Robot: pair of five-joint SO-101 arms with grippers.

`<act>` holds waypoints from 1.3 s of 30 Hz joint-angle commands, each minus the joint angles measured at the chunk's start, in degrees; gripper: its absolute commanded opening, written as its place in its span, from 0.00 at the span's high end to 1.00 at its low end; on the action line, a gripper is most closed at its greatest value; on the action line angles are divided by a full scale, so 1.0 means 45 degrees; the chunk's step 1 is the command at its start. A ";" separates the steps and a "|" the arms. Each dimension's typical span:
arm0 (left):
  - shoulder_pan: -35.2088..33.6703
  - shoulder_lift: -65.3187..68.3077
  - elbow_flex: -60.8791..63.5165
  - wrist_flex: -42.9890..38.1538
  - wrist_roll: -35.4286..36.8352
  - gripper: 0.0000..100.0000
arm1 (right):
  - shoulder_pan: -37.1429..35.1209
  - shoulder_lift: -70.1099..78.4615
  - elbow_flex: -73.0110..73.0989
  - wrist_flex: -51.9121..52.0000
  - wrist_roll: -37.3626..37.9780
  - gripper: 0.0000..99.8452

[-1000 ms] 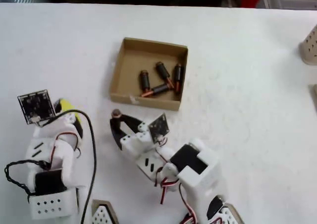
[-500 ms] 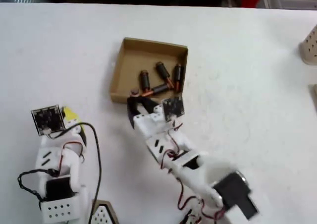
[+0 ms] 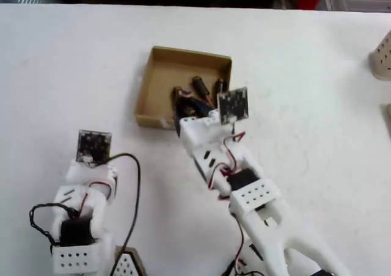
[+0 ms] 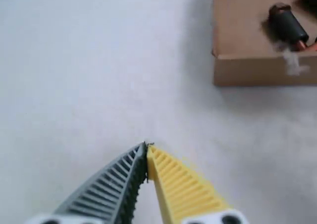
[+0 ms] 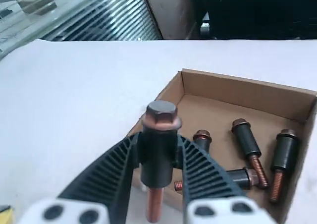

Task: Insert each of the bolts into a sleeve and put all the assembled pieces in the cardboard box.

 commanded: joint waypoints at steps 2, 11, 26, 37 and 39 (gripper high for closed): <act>0.0264 -0.0147 -0.0684 0.0449 -0.0117 0.98 | 0.0694 0.0400 -0.3087 0.2842 0.0117 0.98; 0.0244 -0.0147 -0.1270 0.1563 -0.0117 0.98 | 0.1924 0.5070 -0.7033 0.3331 0.0137 0.98; 0.0283 -0.0147 -0.0821 0.1563 -0.0137 0.98 | 0.1846 1.3001 -1.6606 0.9700 0.1758 0.98; 0.0283 -0.0147 -0.0039 0.0567 -0.1309 0.98 | 0.1846 1.6147 -1.9477 1.1067 0.1739 0.80; 0.0283 -0.0147 -0.0020 0.0567 -0.1328 0.98 | 0.1846 1.6186 -1.9556 1.1067 0.1719 0.76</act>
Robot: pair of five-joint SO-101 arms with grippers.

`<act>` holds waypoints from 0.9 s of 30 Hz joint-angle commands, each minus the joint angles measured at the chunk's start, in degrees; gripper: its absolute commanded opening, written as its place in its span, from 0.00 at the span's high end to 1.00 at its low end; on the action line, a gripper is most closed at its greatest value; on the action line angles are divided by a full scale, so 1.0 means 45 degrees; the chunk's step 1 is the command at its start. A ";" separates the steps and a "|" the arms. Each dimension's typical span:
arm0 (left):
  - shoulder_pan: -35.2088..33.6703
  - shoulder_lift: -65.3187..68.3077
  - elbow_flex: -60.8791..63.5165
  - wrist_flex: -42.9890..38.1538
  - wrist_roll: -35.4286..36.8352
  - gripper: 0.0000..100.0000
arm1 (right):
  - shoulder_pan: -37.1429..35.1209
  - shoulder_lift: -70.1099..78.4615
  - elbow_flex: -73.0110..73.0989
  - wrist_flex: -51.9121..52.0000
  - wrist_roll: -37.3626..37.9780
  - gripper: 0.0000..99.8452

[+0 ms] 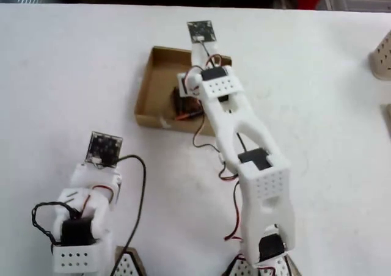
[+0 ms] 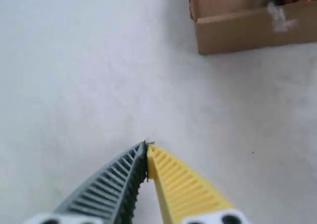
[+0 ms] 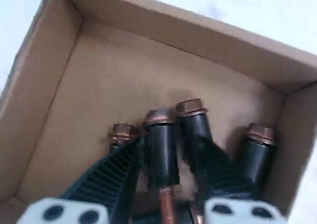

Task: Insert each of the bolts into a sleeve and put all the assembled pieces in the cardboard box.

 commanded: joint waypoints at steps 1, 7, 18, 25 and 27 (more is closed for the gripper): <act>0.0166 -0.0127 -0.0078 -0.0313 -0.0215 0.98 | 0.0068 -0.0186 -0.0781 0.0088 0.0078 0.77; 0.0557 -0.0127 -0.0059 -0.0313 -0.0234 0.98 | 0.0049 -0.1123 -0.0762 0.0068 0.0078 0.99; 0.0498 -0.0127 0.0020 -0.0762 -0.0234 0.98 | 0.0400 -0.5519 0.1231 0.2862 0.0078 0.98; 0.0498 -0.0127 -0.0078 -0.0762 -0.0234 0.98 | 0.0459 -0.9915 0.7639 0.0381 0.0078 0.98; 0.0479 -0.0127 -0.0117 -0.0762 -0.0215 0.98 | 0.0479 -1.1575 0.9924 -0.1436 0.0078 0.98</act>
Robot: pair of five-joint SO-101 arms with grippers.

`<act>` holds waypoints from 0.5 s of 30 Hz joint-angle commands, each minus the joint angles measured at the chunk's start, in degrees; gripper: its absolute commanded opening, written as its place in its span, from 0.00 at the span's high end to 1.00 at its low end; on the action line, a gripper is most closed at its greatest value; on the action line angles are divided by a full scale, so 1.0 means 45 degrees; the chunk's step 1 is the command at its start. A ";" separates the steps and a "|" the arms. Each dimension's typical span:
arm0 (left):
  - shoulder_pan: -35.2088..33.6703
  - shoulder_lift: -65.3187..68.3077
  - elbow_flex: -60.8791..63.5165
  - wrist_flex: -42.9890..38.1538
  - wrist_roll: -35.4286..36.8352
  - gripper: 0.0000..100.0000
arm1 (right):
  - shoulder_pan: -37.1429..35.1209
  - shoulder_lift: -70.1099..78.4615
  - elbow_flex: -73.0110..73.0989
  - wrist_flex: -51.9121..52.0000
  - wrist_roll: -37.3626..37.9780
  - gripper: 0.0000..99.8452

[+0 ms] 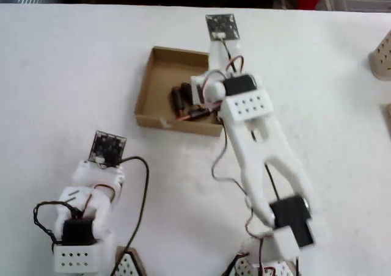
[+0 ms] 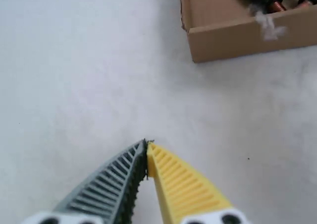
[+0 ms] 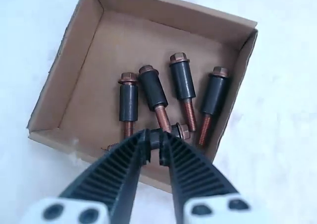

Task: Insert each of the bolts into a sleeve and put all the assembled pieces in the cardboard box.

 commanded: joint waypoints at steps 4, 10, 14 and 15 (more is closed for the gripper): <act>0.0088 -0.0127 -0.0156 -0.0313 -0.0059 0.98 | 0.0186 -0.5792 0.6681 -0.4777 0.0176 0.98; 0.0088 -0.0127 -0.0098 -0.0313 0.0000 0.98 | 0.0537 -0.9250 0.9885 -0.4542 0.0098 0.98; 0.0068 -0.0127 -0.0020 -0.0176 0.0000 0.98 | 0.1612 -1.1282 1.1585 -0.4073 0.0098 0.98; 0.0068 -0.0127 -0.0020 0.0039 0.0020 0.98 | 0.1905 -1.1810 1.2073 -0.4073 0.0117 0.98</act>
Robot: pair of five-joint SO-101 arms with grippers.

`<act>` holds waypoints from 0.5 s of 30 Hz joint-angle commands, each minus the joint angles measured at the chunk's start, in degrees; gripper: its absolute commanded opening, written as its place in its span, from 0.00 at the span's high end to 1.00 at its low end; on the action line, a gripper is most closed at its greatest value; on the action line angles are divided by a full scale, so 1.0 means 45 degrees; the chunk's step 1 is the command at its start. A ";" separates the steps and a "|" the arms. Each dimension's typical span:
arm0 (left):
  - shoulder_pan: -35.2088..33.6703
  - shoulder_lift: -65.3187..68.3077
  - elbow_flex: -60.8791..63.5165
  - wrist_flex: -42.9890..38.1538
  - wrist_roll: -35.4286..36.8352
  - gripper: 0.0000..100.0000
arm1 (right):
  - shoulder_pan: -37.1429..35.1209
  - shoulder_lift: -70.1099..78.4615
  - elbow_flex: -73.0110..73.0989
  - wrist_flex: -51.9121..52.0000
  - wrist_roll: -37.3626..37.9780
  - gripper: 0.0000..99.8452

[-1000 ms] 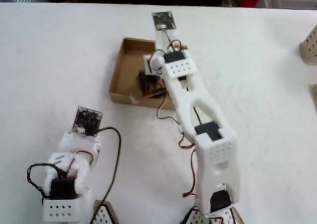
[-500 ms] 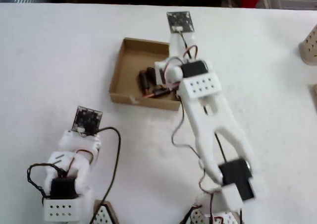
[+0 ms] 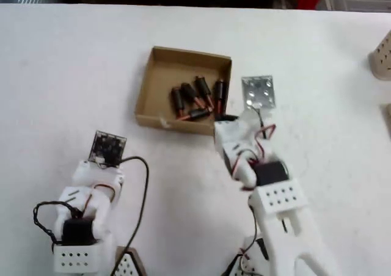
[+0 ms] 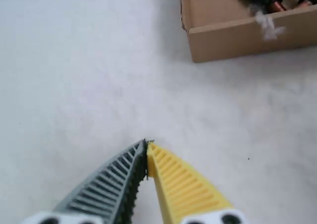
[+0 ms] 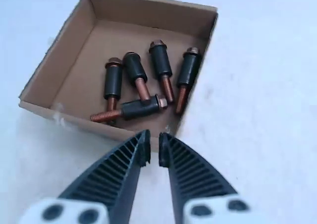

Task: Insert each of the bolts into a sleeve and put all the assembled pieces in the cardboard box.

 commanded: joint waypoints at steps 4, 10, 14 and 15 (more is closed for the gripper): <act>0.0068 -0.0127 -0.0020 0.1621 -0.0039 0.98 | 0.1377 -0.3663 0.2950 0.0127 0.0215 0.98; 0.0068 -0.0127 -0.0020 0.3106 0.0020 0.98 | 0.1416 -0.6965 0.5802 0.0342 0.0215 0.98; 0.0068 -0.0127 -0.0020 0.3516 0.0039 0.98 | 0.1338 -0.9250 0.7092 0.1983 0.0215 0.98; 0.0068 -0.0127 -0.0020 0.3516 0.0039 0.98 | 0.1338 -0.9817 0.7287 0.2549 0.0215 0.98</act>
